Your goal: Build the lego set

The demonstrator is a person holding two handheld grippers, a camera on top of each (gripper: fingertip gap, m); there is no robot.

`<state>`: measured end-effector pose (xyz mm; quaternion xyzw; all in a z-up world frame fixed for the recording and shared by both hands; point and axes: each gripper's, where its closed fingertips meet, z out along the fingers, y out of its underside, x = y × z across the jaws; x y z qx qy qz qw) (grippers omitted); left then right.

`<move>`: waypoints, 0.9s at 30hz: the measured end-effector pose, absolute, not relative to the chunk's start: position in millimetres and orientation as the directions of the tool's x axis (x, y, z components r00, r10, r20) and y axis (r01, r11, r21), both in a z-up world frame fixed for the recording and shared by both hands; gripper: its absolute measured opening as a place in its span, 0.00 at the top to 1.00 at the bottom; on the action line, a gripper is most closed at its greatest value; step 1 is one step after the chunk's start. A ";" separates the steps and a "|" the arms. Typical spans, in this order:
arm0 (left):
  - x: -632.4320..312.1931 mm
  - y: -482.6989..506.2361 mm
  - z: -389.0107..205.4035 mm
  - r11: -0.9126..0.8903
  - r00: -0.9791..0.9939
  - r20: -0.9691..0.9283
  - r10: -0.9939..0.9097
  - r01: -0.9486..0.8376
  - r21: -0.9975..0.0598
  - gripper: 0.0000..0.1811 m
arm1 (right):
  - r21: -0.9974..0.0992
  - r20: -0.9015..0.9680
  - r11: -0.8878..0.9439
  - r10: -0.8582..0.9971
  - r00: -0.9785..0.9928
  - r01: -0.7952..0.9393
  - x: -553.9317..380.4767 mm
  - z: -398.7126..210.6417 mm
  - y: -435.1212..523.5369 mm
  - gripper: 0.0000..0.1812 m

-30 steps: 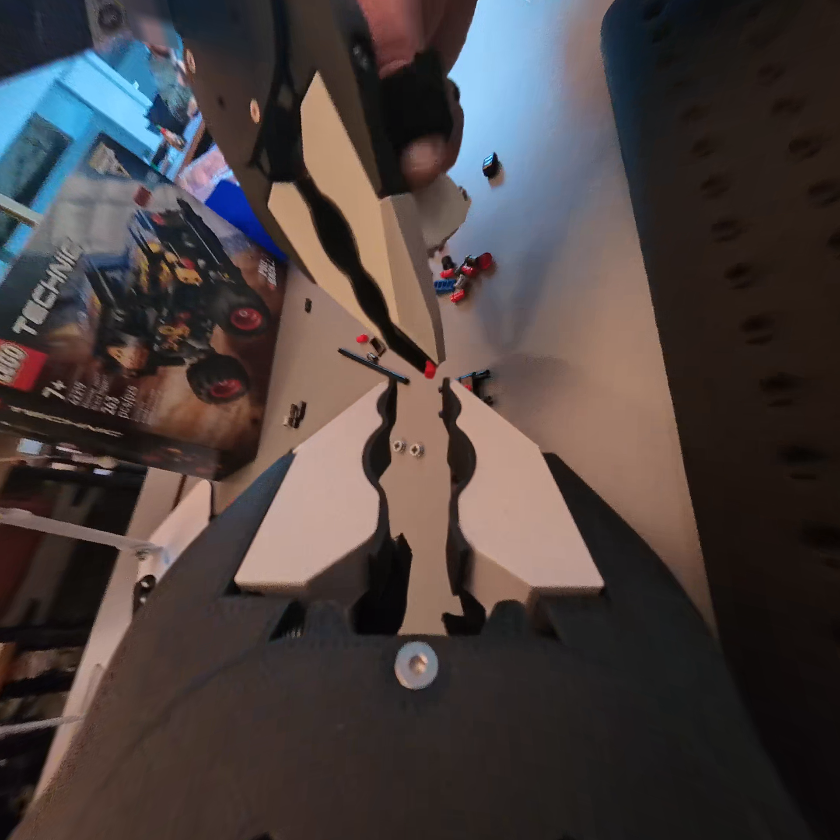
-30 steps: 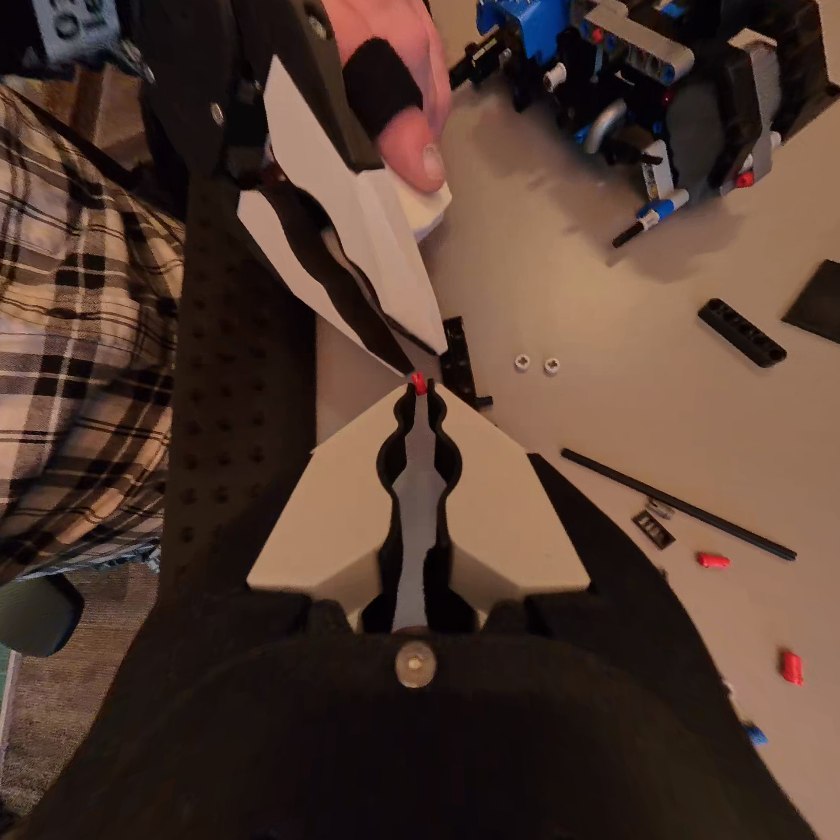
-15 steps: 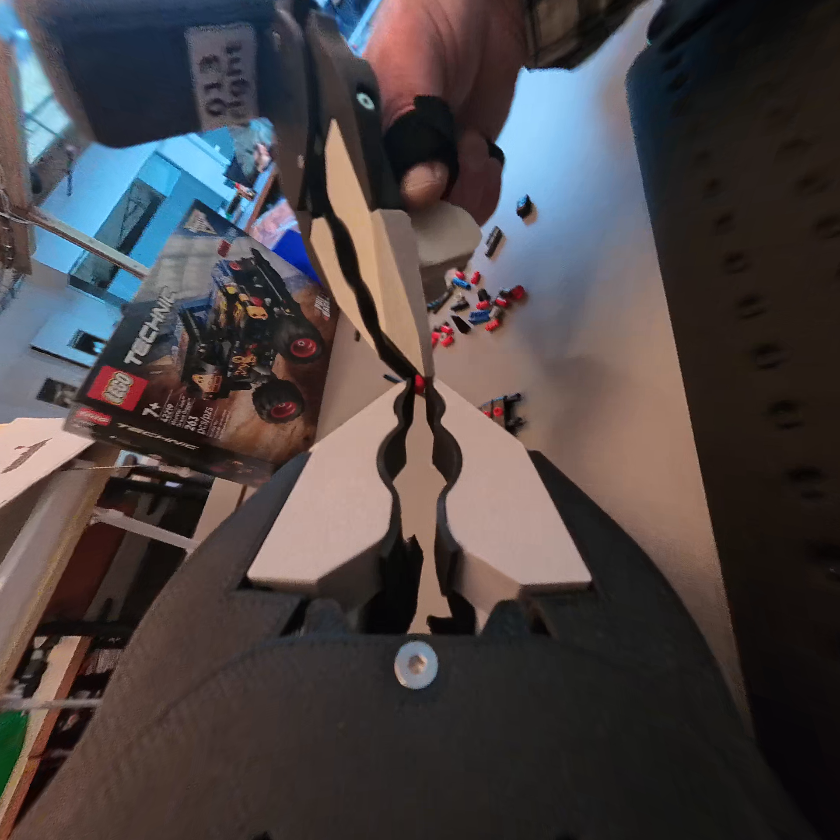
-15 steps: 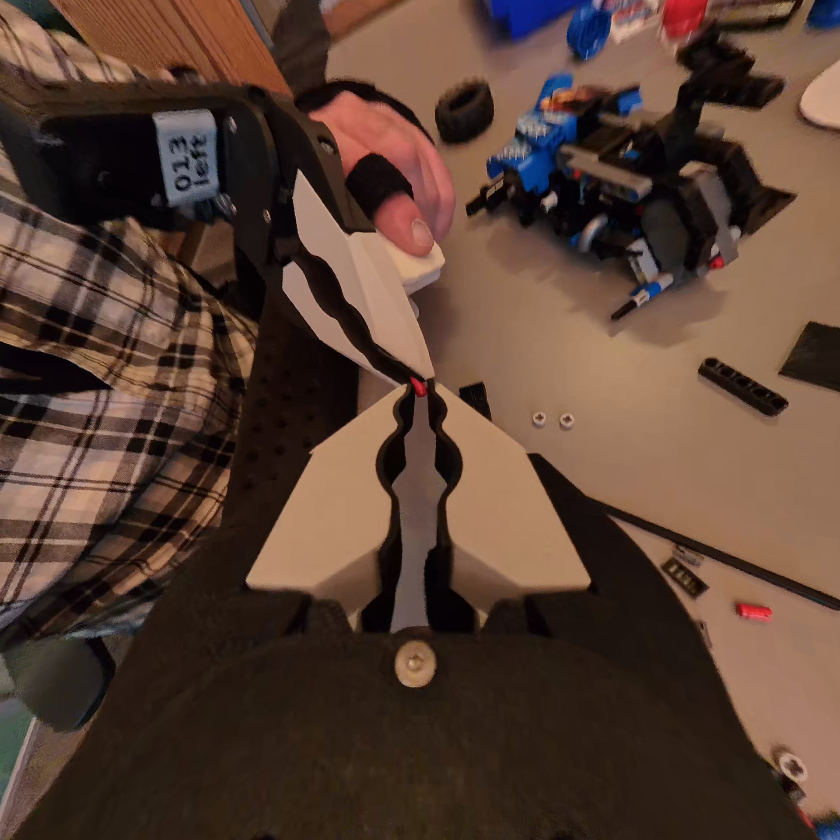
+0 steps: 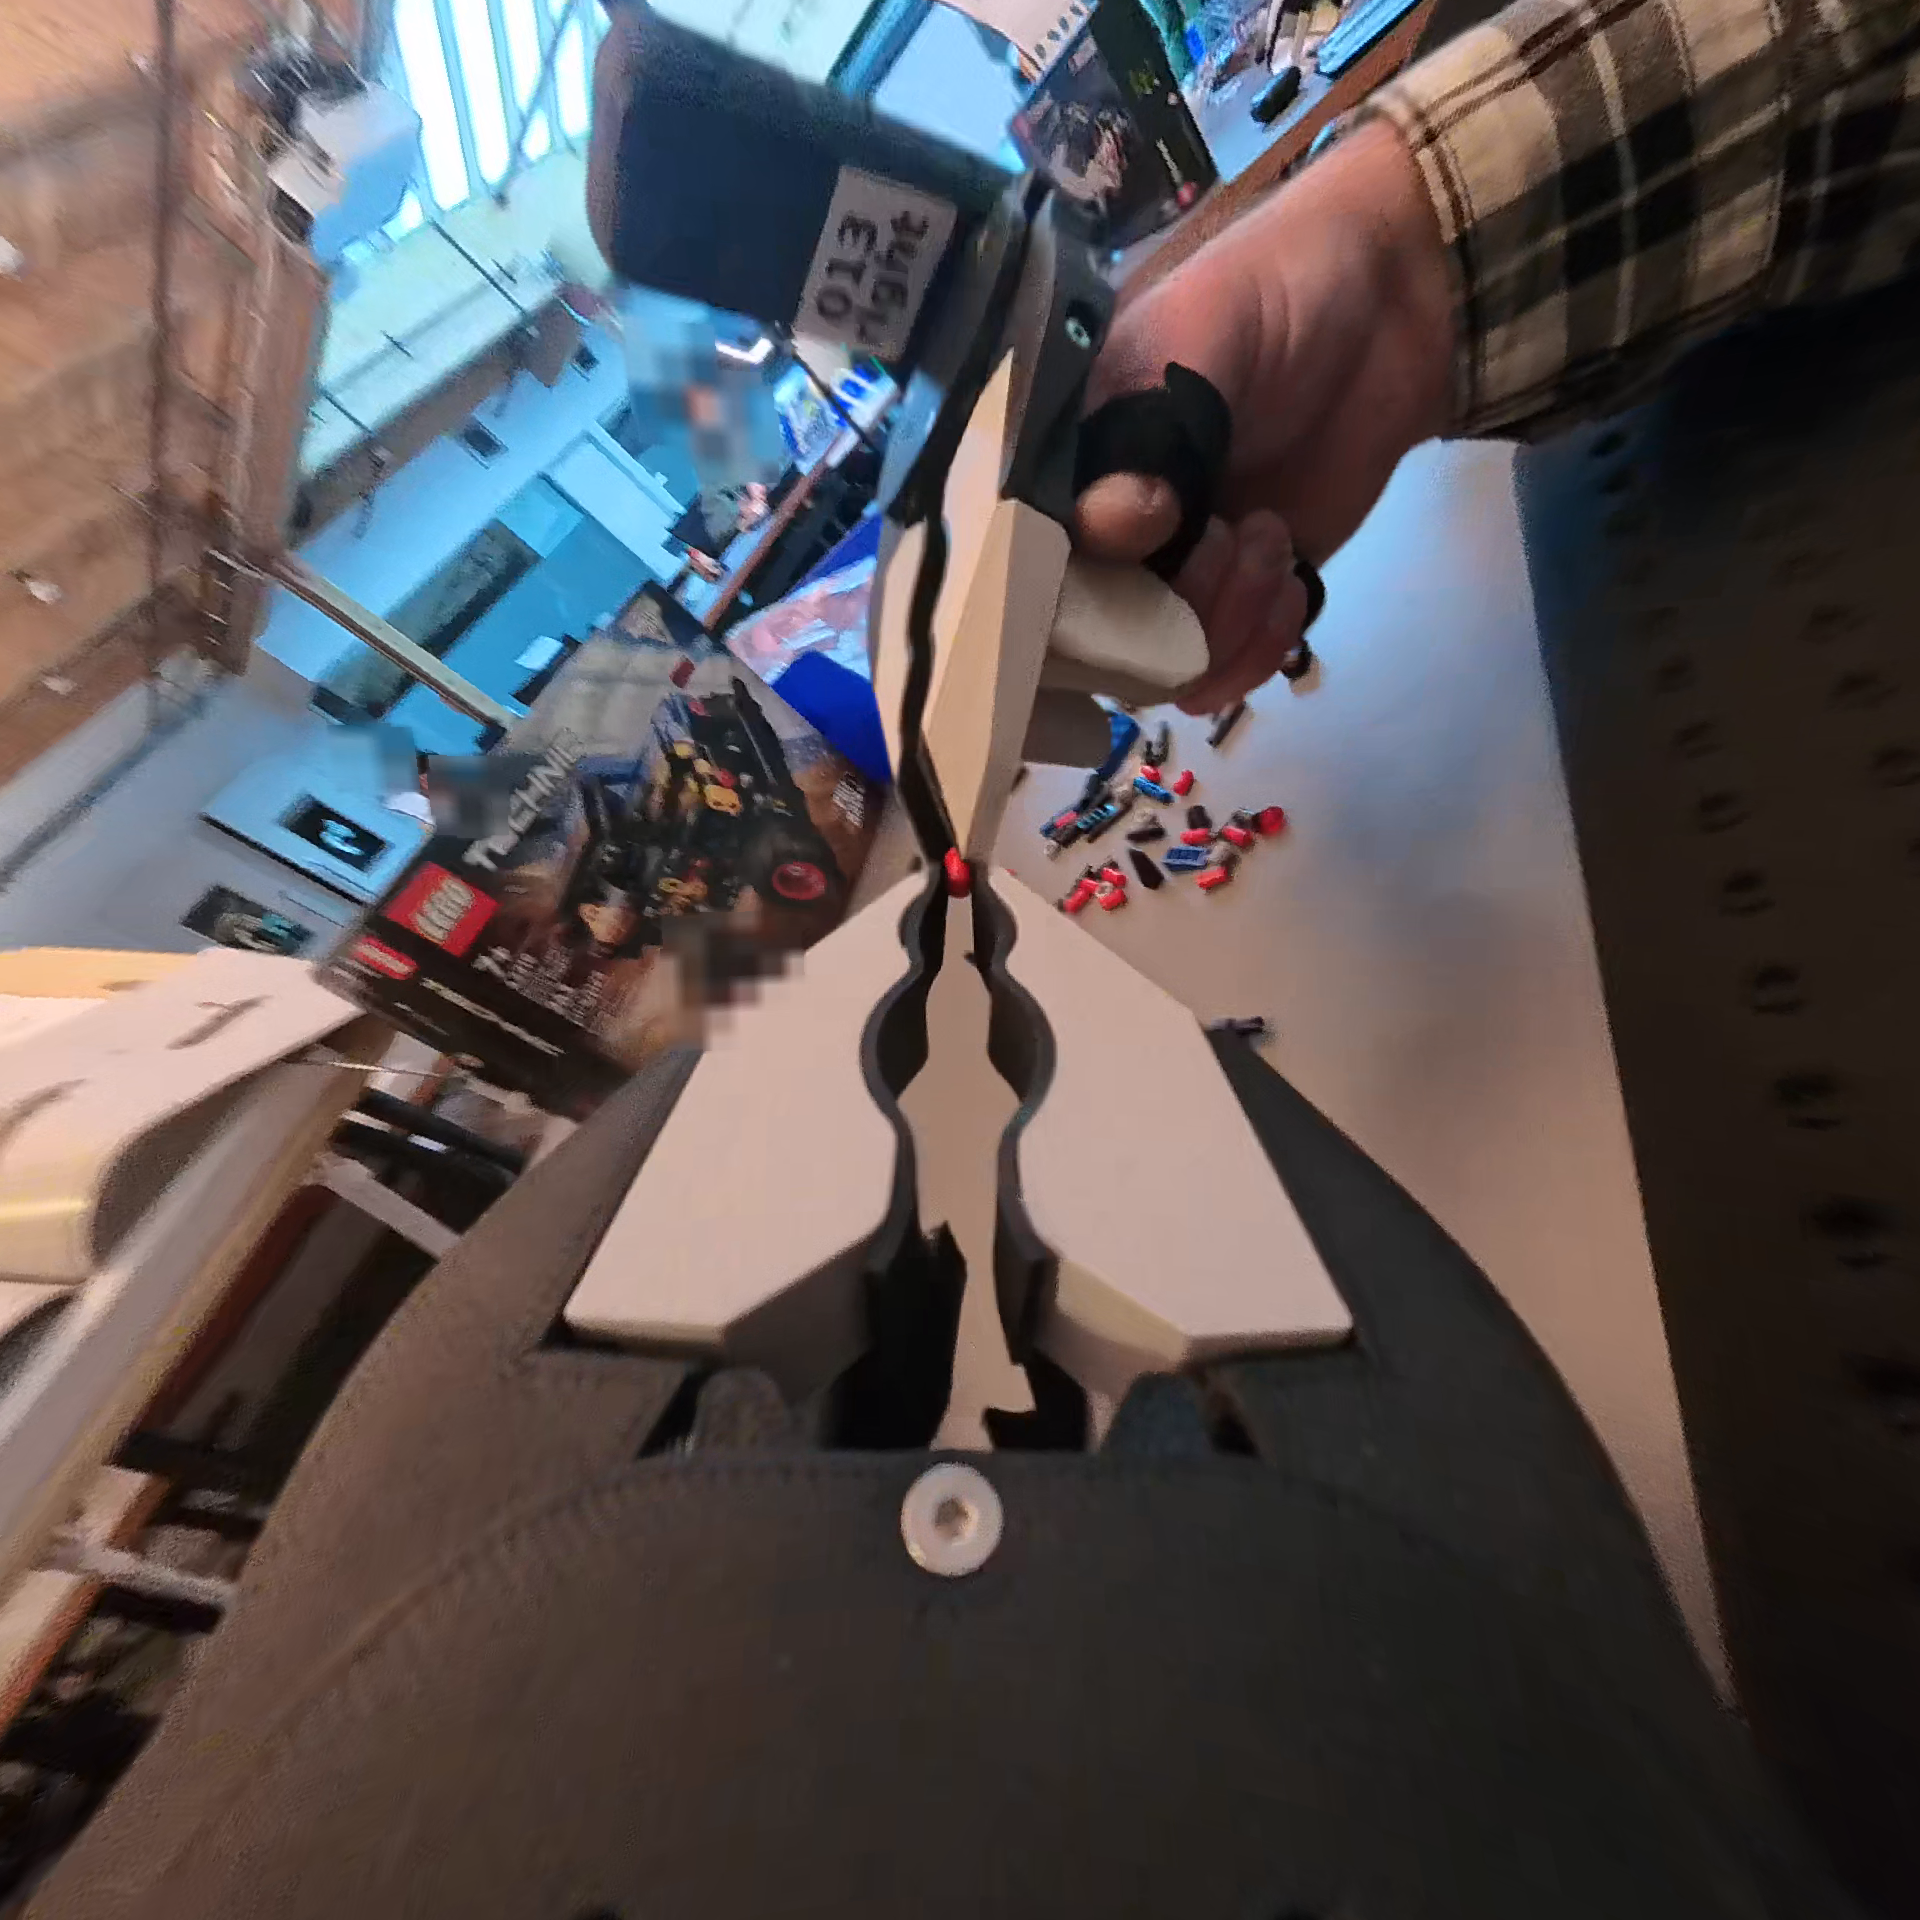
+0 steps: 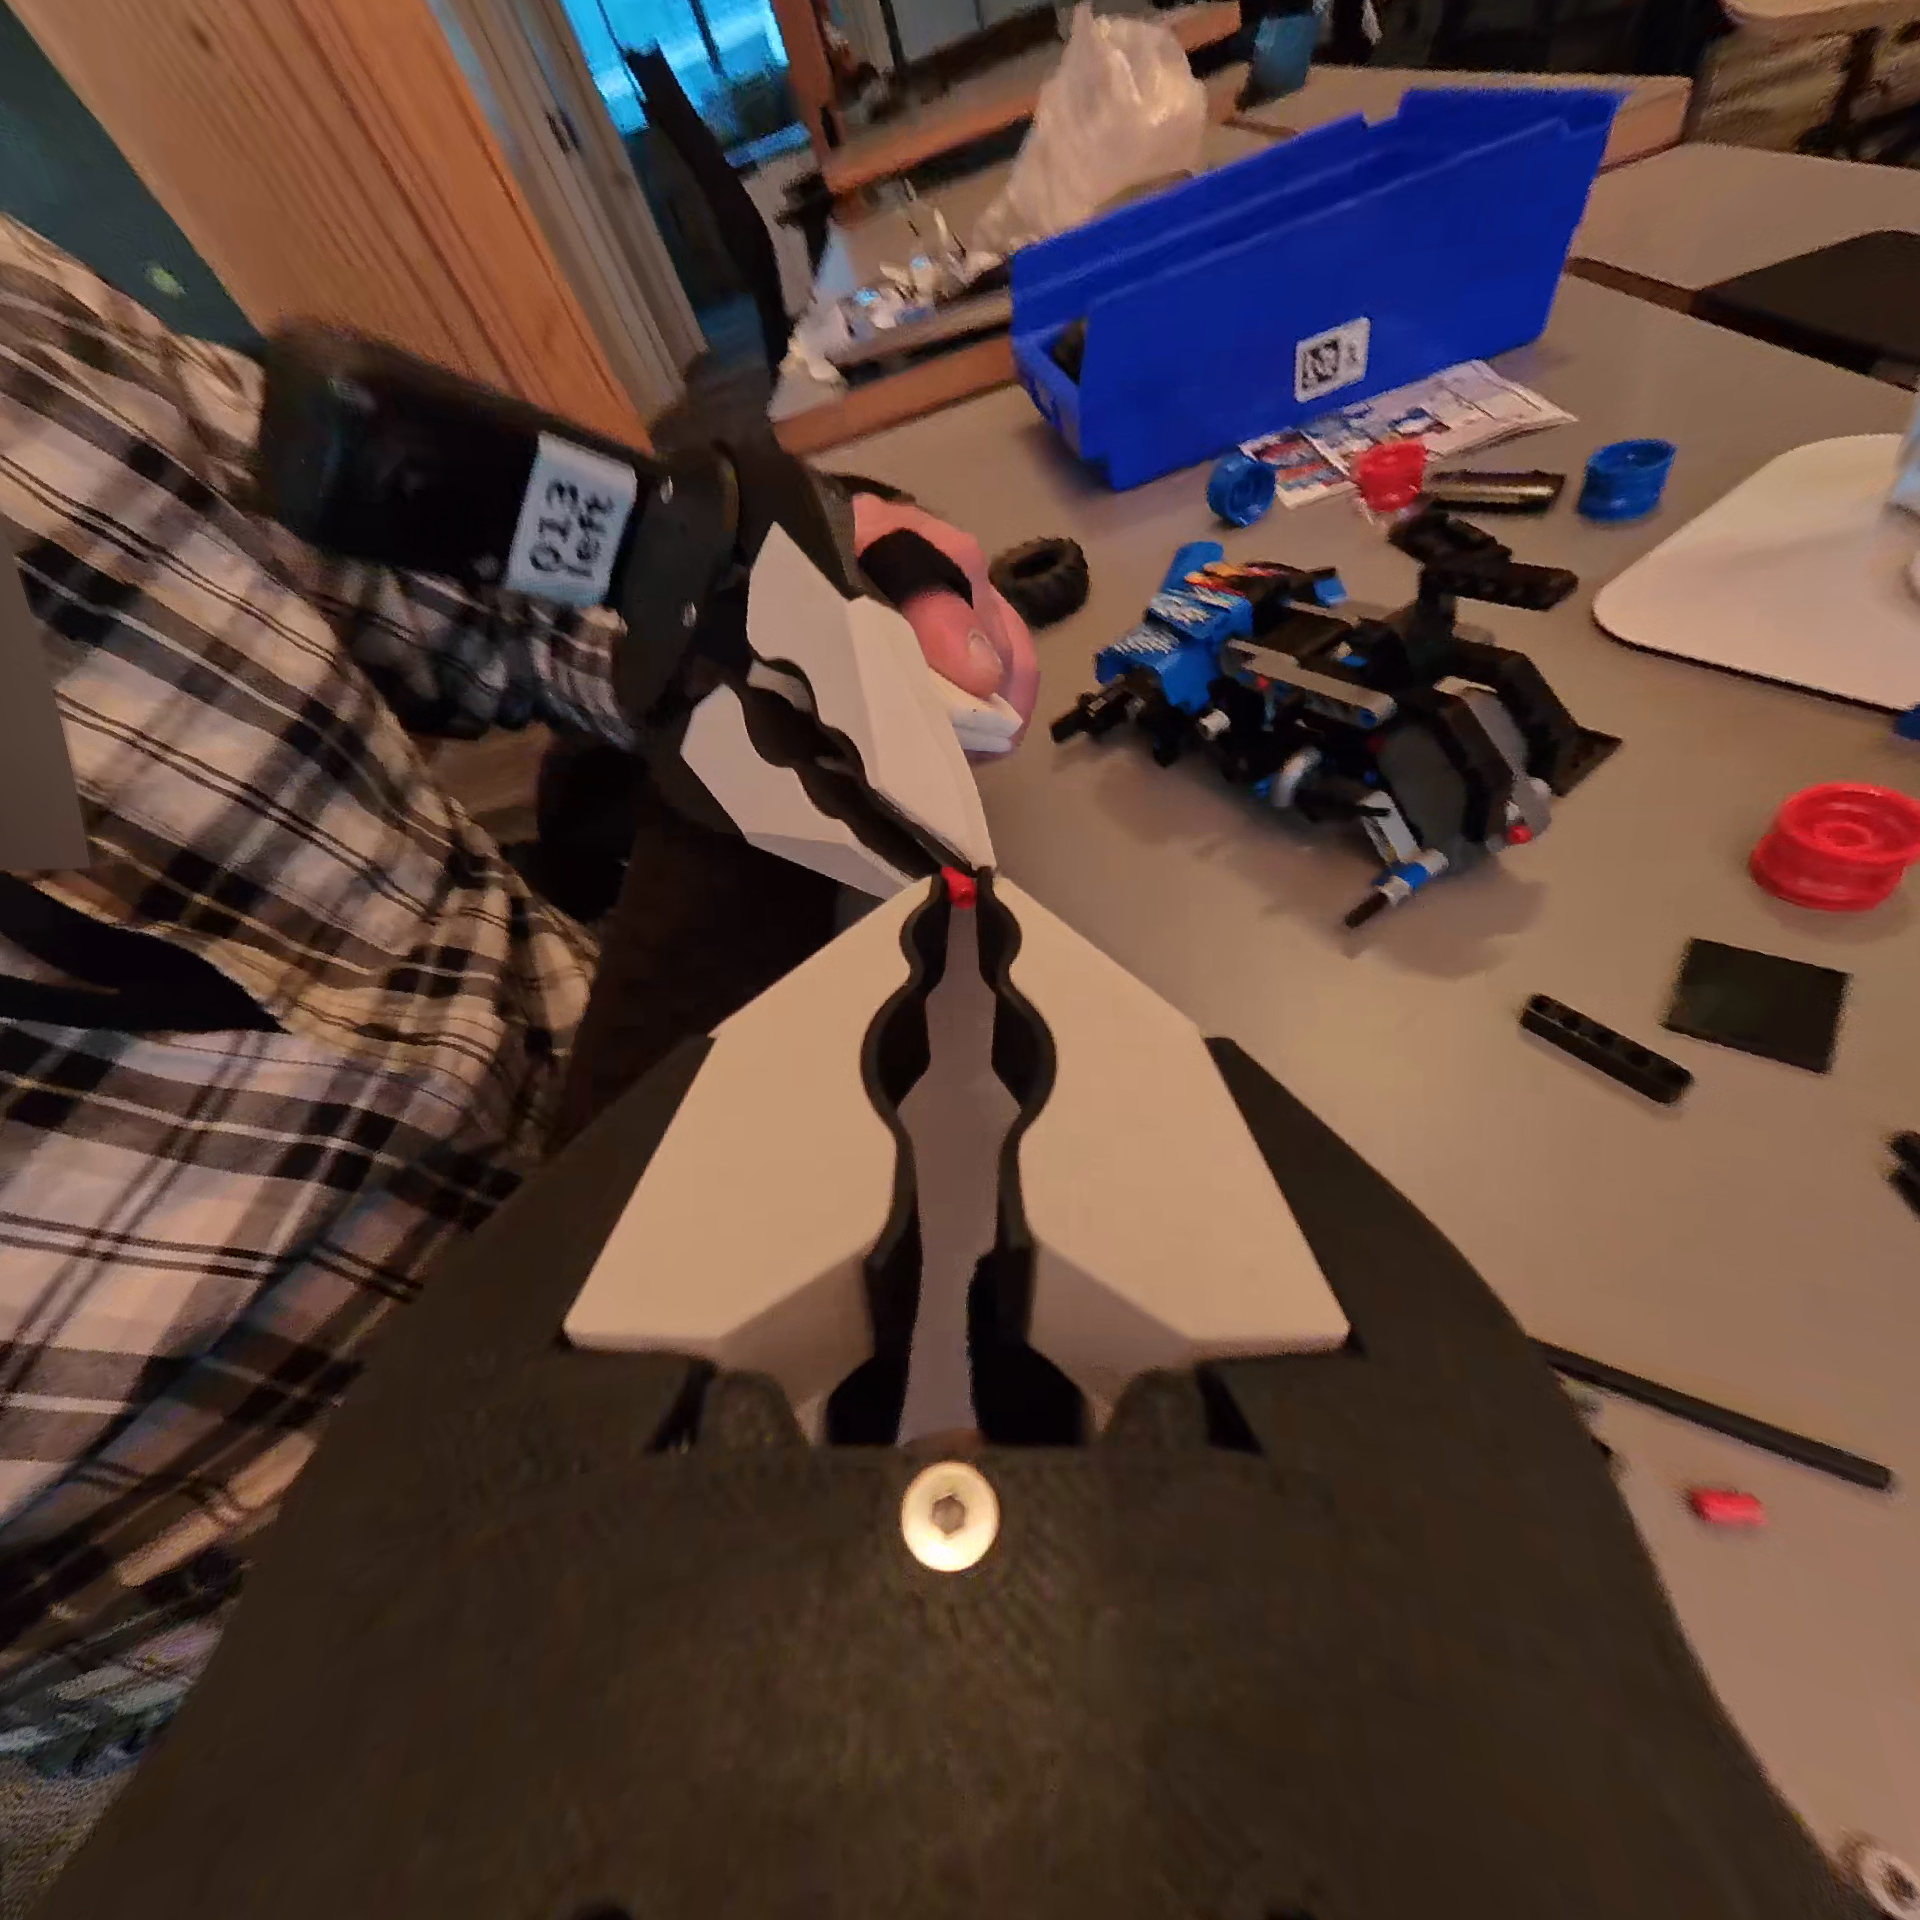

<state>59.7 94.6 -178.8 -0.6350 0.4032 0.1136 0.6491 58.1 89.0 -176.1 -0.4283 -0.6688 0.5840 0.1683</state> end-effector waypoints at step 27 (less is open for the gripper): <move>50.4 91.6 -294.8 -0.452 0.702 -0.057 -0.710 -0.516 -0.728 0.92 | -0.235 0.291 0.823 0.567 -0.771 0.517 56.4 -285.4 110.7 0.99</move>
